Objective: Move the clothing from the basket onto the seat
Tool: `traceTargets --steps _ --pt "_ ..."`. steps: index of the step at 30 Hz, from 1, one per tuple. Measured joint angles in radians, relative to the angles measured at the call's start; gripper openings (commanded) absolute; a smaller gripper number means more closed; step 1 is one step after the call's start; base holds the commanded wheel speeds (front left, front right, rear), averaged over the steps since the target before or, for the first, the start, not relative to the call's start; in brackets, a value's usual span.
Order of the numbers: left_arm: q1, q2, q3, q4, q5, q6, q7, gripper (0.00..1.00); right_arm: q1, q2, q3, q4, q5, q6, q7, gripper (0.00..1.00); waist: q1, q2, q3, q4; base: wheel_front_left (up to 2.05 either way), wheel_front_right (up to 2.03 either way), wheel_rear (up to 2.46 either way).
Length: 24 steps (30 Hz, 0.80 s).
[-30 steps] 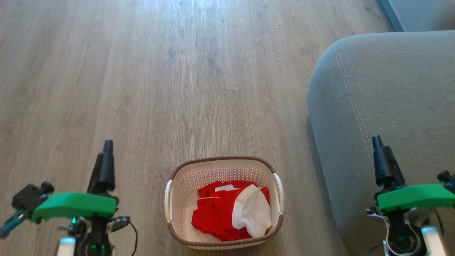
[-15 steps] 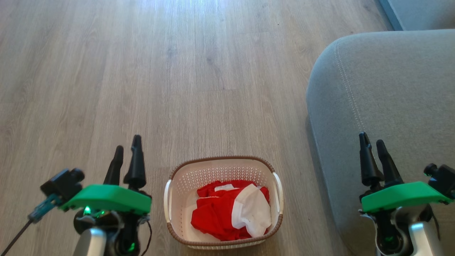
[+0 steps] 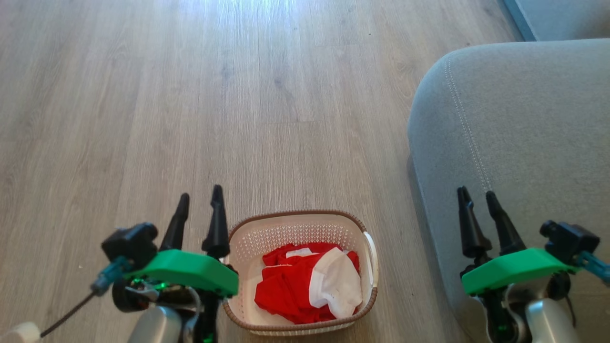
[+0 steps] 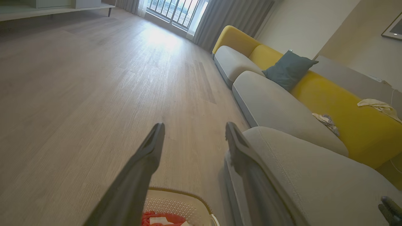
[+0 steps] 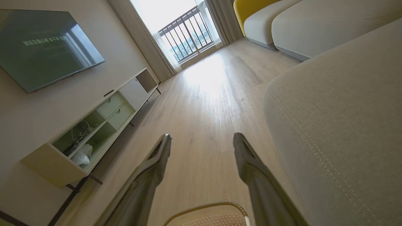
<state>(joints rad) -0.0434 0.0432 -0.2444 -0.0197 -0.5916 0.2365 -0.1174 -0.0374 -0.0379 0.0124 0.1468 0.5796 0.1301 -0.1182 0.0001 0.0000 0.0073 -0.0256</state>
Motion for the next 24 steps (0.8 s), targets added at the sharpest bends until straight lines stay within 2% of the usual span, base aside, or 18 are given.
traceTargets --steps 3,11,24 --pt "0.000 0.005 -0.026 0.012 0.037 0.013 -0.007 1.00 0.000 -0.001 0.012 0.023 -0.022 0.000 -0.007 1.00 0.0000 0.0000 -0.002 -0.003 0.00 0.00 0.00" --pt "0.000 0.031 -0.109 0.043 0.158 0.083 -0.035 1.00 -0.018 -0.002 0.042 0.079 -0.108 0.000 -0.032 1.00 0.0000 0.0000 -0.005 -0.012 0.00 0.00 0.00" --pt "0.001 0.026 -0.144 0.131 0.260 0.092 -0.070 1.00 -0.028 -0.009 0.101 0.213 -0.227 0.000 -0.070 1.00 0.0000 0.0000 -0.014 -0.017 0.00 0.00 0.00"
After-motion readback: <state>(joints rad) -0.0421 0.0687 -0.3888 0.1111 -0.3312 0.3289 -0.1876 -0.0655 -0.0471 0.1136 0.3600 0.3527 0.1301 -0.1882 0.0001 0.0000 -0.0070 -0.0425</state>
